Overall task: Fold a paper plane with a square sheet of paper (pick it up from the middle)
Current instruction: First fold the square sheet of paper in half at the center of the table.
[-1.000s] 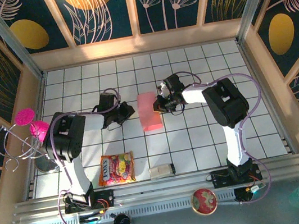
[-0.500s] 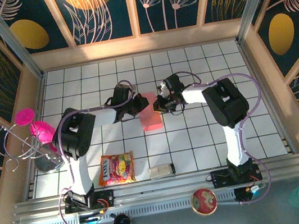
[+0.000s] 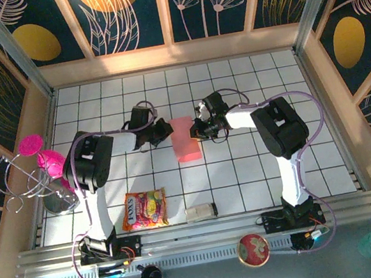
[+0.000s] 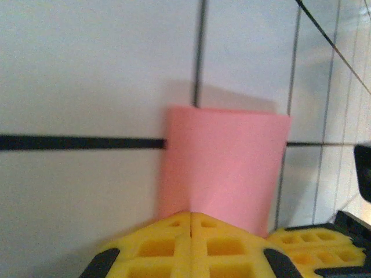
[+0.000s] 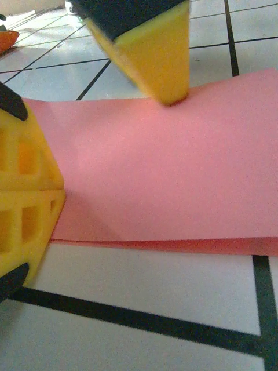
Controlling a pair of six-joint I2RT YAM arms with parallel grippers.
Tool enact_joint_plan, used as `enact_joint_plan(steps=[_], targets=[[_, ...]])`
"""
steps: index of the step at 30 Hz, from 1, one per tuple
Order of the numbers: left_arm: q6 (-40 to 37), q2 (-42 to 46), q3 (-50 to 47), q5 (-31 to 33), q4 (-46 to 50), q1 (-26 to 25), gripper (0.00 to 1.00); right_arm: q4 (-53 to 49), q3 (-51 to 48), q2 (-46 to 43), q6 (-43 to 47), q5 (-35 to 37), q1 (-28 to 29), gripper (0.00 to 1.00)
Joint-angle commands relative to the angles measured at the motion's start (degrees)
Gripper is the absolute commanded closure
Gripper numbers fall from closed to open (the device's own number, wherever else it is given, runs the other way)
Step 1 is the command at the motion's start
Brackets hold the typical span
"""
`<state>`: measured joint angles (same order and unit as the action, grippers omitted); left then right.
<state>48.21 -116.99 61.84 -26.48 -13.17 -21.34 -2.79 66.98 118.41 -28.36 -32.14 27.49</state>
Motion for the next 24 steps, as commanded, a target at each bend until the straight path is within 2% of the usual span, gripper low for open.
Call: enact_joint_plan(steps=[1,5,9,12,16,24], targets=[[-4.35,1.97,-1.26,6.38,6.78,4.07,1.00,-13.02,-5.55,9.38,2.69,17.81,0.22,1.00],[-3.97,5.67,-0.30,6.63,7.39,3.65,1.00,-12.96,-5.52,9.23,2.69,17.73,0.33,1.00],[-3.60,7.05,1.06,5.66,5.56,0.00,1.00,-12.88,-5.72,9.21,2.66,17.64,0.30,1.00],[-1.52,4.67,2.58,2.73,2.27,-2.80,1.00,-12.89,-5.89,9.43,2.70,17.73,0.31,1.00],[0.51,-0.52,6.06,0.57,0.73,-3.96,1.00,-12.81,-5.90,9.66,2.58,17.66,0.32,1.00],[-1.19,-6.63,11.28,5.36,5.60,-2.12,1.00,-13.00,-6.13,9.58,2.49,18.60,0.31,1.00]])
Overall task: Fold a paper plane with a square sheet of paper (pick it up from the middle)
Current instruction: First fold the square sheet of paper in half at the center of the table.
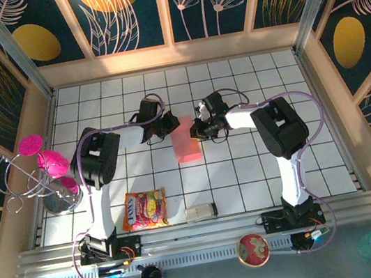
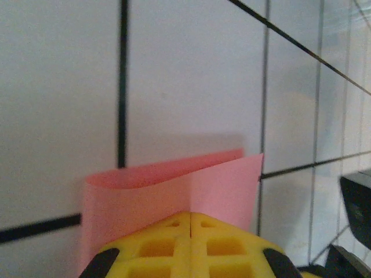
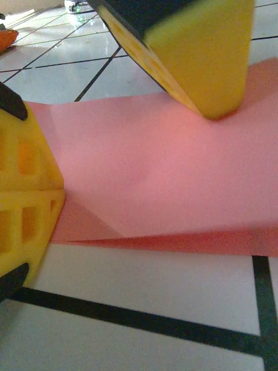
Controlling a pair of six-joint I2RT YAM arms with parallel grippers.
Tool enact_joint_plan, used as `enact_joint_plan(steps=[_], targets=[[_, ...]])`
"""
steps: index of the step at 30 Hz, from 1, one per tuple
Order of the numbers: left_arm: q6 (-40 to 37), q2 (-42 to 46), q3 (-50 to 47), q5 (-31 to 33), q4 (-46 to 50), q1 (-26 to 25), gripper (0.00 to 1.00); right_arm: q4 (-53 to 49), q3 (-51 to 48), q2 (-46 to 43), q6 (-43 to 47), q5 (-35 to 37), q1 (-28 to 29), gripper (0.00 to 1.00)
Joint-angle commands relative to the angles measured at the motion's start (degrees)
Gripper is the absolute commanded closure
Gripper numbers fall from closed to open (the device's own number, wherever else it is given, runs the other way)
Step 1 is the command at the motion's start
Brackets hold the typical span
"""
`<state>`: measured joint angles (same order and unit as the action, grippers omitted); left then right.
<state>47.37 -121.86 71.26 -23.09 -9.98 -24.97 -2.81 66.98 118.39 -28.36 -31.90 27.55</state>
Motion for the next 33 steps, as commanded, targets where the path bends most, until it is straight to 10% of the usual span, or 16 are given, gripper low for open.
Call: enact_joint_plan(steps=[1,14,33], targets=[[-0.39,-2.00,1.62,2.36,2.42,2.18,1.00,-12.93,-6.16,9.59,2.51,18.53,0.23,1.00],[-5.80,-0.92,4.47,4.55,10.38,9.38,1.00,-13.06,-6.49,9.33,2.62,19.42,0.21,1.00],[-1.76,-2.01,4.95,1.66,6.97,0.54,1.00,-12.23,-7.40,9.42,2.17,19.24,0.30,1.00]])
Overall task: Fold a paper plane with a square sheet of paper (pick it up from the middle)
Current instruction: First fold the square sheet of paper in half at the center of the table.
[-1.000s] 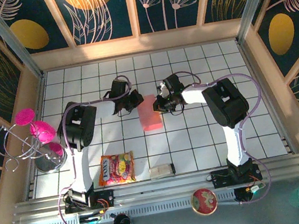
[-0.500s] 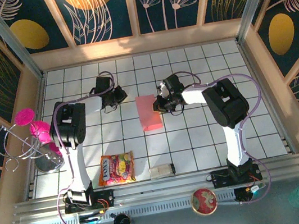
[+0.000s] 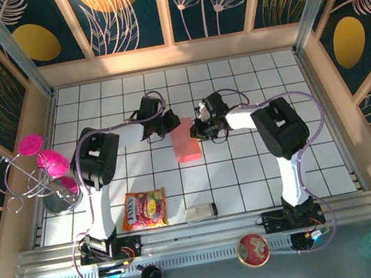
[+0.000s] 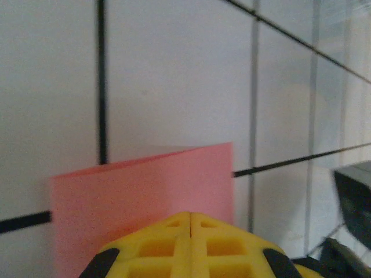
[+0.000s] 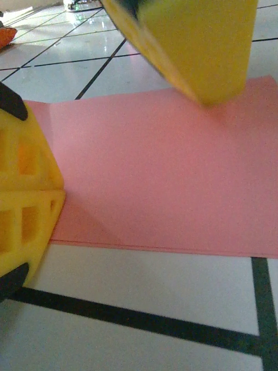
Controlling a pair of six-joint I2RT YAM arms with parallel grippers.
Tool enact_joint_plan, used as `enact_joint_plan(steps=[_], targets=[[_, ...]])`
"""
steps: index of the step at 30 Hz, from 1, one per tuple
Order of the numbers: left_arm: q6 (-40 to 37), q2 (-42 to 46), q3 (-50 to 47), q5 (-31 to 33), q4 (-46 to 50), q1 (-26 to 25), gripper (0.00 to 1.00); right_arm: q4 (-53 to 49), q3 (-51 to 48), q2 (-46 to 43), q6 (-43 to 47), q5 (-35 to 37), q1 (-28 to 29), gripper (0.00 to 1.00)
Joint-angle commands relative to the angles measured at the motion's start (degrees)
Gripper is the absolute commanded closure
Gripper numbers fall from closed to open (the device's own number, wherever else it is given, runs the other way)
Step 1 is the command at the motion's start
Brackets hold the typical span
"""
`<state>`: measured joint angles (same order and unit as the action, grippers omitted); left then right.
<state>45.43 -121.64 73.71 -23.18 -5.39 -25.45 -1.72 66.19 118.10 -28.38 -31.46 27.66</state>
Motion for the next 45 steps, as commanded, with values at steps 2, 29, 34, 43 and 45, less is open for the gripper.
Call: enact_joint_plan(steps=[2,29,34,43,45], targets=[[-0.46,-3.45,3.75,3.67,4.09,1.34,1.00,-13.49,-6.77,9.73,2.06,19.57,0.20,1.00],[2.95,14.21,-10.15,-0.50,-0.01,1.16,1.00,-13.71,-6.34,9.95,2.07,21.36,0.91,1.00],[7.50,14.77,-16.15,-3.26,-4.65,-2.49,1.00,-13.85,-6.19,9.81,2.10,21.36,0.90,1.00],[6.96,13.13,-19.51,-3.44,-4.32,-2.94,1.00,-14.01,-6.26,10.13,2.10,21.31,0.91,1.00],[6.69,12.80,-19.89,-3.35,-4.06,-2.94,1.00,-14.09,-6.29,10.13,2.10,21.44,0.86,1.00]])
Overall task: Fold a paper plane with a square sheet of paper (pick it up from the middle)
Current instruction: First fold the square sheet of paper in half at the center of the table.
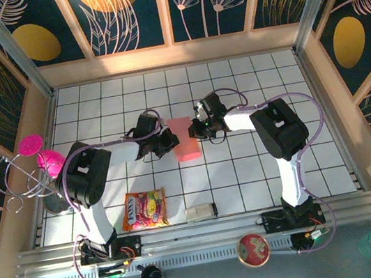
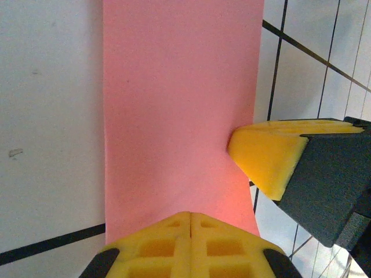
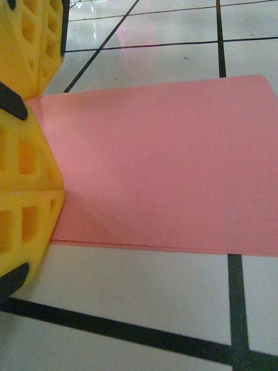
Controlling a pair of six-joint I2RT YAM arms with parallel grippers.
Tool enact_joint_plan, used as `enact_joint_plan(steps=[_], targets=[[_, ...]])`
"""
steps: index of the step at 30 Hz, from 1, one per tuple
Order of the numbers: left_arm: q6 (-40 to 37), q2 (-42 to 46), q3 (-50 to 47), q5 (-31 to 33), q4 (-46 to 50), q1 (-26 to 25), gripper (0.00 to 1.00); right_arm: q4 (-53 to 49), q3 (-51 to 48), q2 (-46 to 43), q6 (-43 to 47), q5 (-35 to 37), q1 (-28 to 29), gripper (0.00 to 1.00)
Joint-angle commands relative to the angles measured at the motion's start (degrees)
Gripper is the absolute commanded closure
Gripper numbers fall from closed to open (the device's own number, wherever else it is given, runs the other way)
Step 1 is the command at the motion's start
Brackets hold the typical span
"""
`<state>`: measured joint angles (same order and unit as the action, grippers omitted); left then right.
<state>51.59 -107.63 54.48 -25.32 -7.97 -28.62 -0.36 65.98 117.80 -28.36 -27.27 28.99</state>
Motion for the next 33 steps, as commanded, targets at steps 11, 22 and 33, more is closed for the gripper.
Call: enact_joint_plan(steps=[11,22,33], targets=[[-4.17,-0.16,-4.59,3.70,6.12,0.32,1.00,-15.31,-6.40,10.82,2.15,17.85,-0.46,1.00],[-2.94,11.38,-5.40,-0.41,3.75,-1.71,1.00,-15.11,-6.95,10.18,2.27,17.78,-0.54,1.00],[1.22,1.65,-3.50,-0.04,-0.29,-3.85,1.00,-14.70,-7.52,10.17,2.07,17.86,-0.57,1.00]])
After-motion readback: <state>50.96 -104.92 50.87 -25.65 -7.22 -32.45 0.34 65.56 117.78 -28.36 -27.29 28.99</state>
